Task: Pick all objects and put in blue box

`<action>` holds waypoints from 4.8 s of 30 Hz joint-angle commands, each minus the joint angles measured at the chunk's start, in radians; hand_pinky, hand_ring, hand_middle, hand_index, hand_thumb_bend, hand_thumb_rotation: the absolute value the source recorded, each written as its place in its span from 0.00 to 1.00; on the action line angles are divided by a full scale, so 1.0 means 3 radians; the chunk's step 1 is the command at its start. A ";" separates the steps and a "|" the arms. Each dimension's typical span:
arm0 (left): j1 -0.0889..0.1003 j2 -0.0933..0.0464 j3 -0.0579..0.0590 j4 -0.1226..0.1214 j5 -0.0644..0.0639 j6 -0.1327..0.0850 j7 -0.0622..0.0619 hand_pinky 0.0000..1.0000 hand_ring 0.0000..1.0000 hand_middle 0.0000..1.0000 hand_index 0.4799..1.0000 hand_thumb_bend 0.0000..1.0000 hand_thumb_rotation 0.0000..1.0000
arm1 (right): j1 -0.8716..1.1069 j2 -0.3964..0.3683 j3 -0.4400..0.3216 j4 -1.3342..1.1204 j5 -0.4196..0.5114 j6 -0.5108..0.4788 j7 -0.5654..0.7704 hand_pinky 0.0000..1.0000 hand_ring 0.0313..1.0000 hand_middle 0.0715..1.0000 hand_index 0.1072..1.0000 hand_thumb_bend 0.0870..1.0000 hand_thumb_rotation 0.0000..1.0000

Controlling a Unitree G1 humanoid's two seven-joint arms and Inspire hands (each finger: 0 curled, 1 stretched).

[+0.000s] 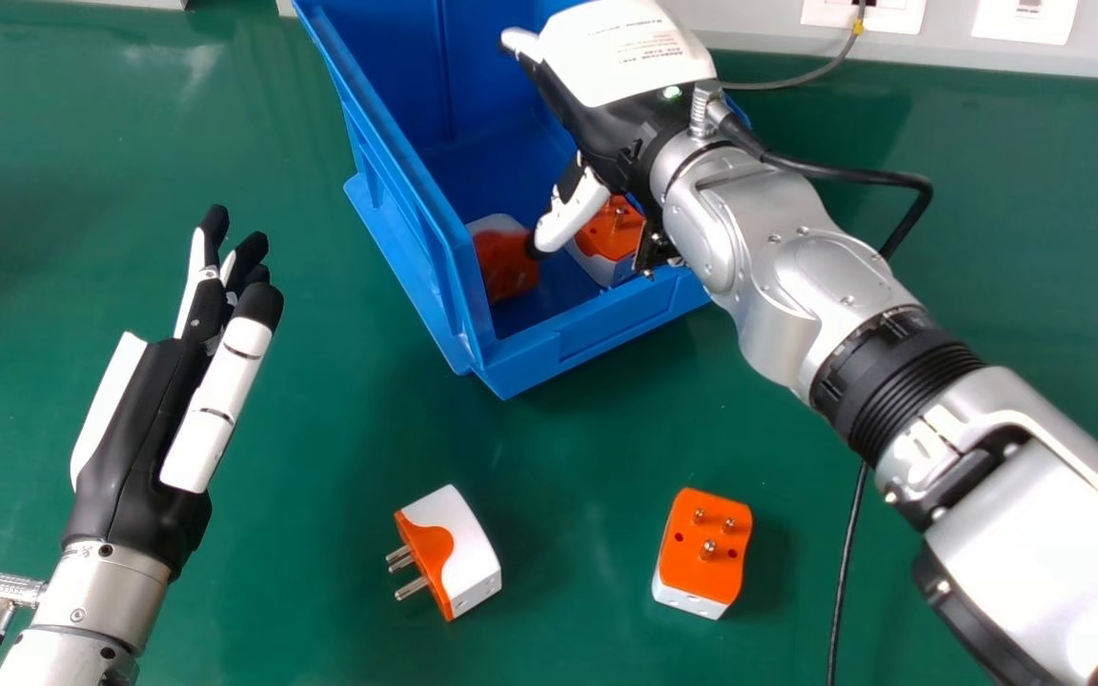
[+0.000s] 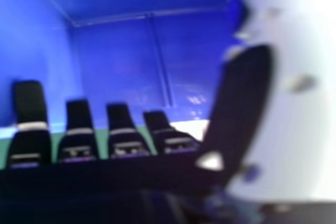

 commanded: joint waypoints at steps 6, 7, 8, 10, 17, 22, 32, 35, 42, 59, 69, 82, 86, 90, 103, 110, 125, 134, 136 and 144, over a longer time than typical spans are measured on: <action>-0.0066 -0.0030 -0.0025 -0.0034 -0.0027 0.0013 0.0009 0.99 1.00 1.00 1.00 0.56 0.91 | 0.0253 -0.0189 -0.0123 -0.0664 0.0014 0.0116 0.0032 0.97 0.99 0.99 0.99 0.81 0.49; -0.0074 -0.0035 -0.0033 -0.0042 -0.0030 0.0037 0.0009 0.99 1.00 1.00 1.00 0.56 0.91 | 0.0320 -0.0216 -0.0155 -0.0810 0.0023 0.0151 0.0053 0.98 0.99 0.99 0.99 0.81 0.49; -0.0081 -0.0038 -0.0039 -0.0050 -0.0034 0.0057 0.0009 0.99 1.00 1.00 1.00 0.56 0.91 | 0.0375 -0.0236 -0.0181 -0.0932 0.0025 0.0183 0.0074 0.98 0.99 0.99 0.99 0.81 0.49; -0.0100 -0.0045 -0.0049 -0.0046 -0.0035 0.0086 0.0012 0.97 1.00 1.00 1.00 0.57 0.91 | 0.0513 -0.0282 -0.0240 -0.1231 0.0025 0.0259 0.0128 0.98 0.99 0.99 1.00 0.80 0.48; -0.0134 -0.0072 -0.0063 -0.0076 -0.0038 0.0121 0.0015 0.97 1.00 1.00 1.00 0.58 0.89 | 0.1078 -0.0455 -0.0415 -0.2309 -0.0037 0.0510 0.0378 1.00 1.00 1.00 1.00 0.75 0.44; -0.0174 -0.0089 -0.0063 -0.0024 -0.0035 0.0098 0.0012 0.99 1.00 1.00 1.00 0.59 0.88 | 0.1635 -0.0615 -0.0498 -0.3167 -0.0155 0.0583 0.0484 1.00 1.00 1.00 1.00 0.67 0.40; -0.0235 -0.0115 -0.0056 0.0112 -0.0025 -0.0001 0.0015 0.99 1.00 1.00 1.00 0.57 0.89 | 0.2947 -0.0762 -0.0749 -0.4487 -0.0265 0.0392 0.0304 1.00 1.00 1.00 1.00 0.55 0.40; -0.0253 -0.0134 -0.0065 0.0139 -0.0010 -0.0009 0.0036 0.99 1.00 1.00 1.00 0.56 0.89 | 0.3471 -0.0766 -0.0803 -0.4916 -0.0346 0.0287 0.0215 1.00 1.00 1.00 1.00 0.53 0.39; -0.0235 -0.0147 -0.0055 0.0151 -0.0019 -0.0009 0.0066 0.99 1.00 1.00 1.00 0.55 0.89 | 0.4398 -0.0808 -0.1007 -0.5219 -0.0279 -0.0215 -0.0219 1.00 1.00 1.00 1.00 0.53 0.38; -0.0259 -0.0144 -0.0043 0.0362 0.0107 -0.0183 0.0287 0.97 1.00 1.00 1.00 0.56 0.85 | 0.5440 -0.0733 -0.1350 -0.4559 0.0082 -0.1212 -0.0982 0.94 1.00 1.00 0.98 0.51 0.44; -0.0355 0.0027 0.0076 0.0536 0.0133 -0.0358 0.0308 0.98 1.00 1.00 1.00 0.54 0.83 | 0.5165 -0.0626 -0.1255 -0.4197 0.0049 -0.1046 -0.0659 0.93 1.00 1.00 0.98 0.57 0.45; 0.0068 -0.0103 0.0091 0.0061 0.0132 -0.0279 0.0460 0.99 1.00 1.00 0.99 0.59 0.82 | 0.4880 -0.0813 -0.1337 -0.3844 0.0144 -0.1133 -0.0480 0.94 1.00 0.99 0.99 0.62 0.48; 0.0020 -0.0084 0.0114 0.0005 0.0092 -0.0201 0.0462 0.96 1.00 1.00 0.97 0.61 0.82 | 0.4806 -0.0833 -0.1331 -0.3781 0.0178 -0.1118 -0.0423 0.94 0.99 0.99 0.98 0.63 0.49; -0.0005 -0.0106 0.0082 -0.0043 0.0134 -0.0168 0.0482 0.95 1.00 1.00 0.95 0.62 0.82 | 0.4708 -0.0902 -0.1359 -0.3602 0.0247 -0.1137 -0.0375 0.94 0.99 0.98 0.98 0.63 0.52; 0.0029 -0.0090 0.0143 -0.0061 0.0174 -0.0189 0.0510 0.96 1.00 1.00 0.95 0.64 0.84 | 0.4379 -0.1076 -0.1352 -0.3240 0.0329 -0.1020 -0.0030 0.91 0.97 0.95 0.95 0.65 0.54; 0.0003 -0.0100 0.0156 -0.0166 0.0026 -0.0035 0.0464 0.96 1.00 1.00 0.96 0.64 0.85 | 0.4152 -0.1100 -0.1253 -0.3035 0.0306 -0.0837 0.0278 0.90 0.95 0.93 0.93 0.65 0.54; -0.0010 -0.0083 0.0163 -0.0177 -0.0057 -0.0019 0.0356 1.00 1.00 1.00 1.00 0.58 0.86 | 0.3764 -0.1066 -0.0917 -0.2876 -0.0025 -0.0239 0.0717 0.85 0.91 0.90 0.89 0.62 0.48; -0.0057 -0.0086 0.0161 -0.0137 -0.0004 -0.0074 0.0383 1.00 1.00 1.00 1.00 0.55 0.86 | 0.3672 -0.1052 -0.0741 -0.2902 -0.0176 -0.0052 0.0765 0.84 0.89 0.89 0.88 0.60 0.46; -0.0057 -0.0087 0.0158 -0.0151 0.0013 -0.0079 0.0392 1.00 1.00 1.00 1.00 0.55 0.86 | 0.3679 -0.1066 -0.0712 -0.2932 -0.0194 -0.0031 0.0777 0.83 0.89 0.89 0.88 0.60 0.45; -0.0077 -0.0073 0.0163 -0.0078 0.0067 -0.0142 0.0392 1.00 1.00 1.00 1.00 0.55 0.86 | 0.3716 -0.1107 -0.0652 -0.3083 -0.0240 0.0025 0.0872 0.83 0.88 0.89 0.87 0.59 0.42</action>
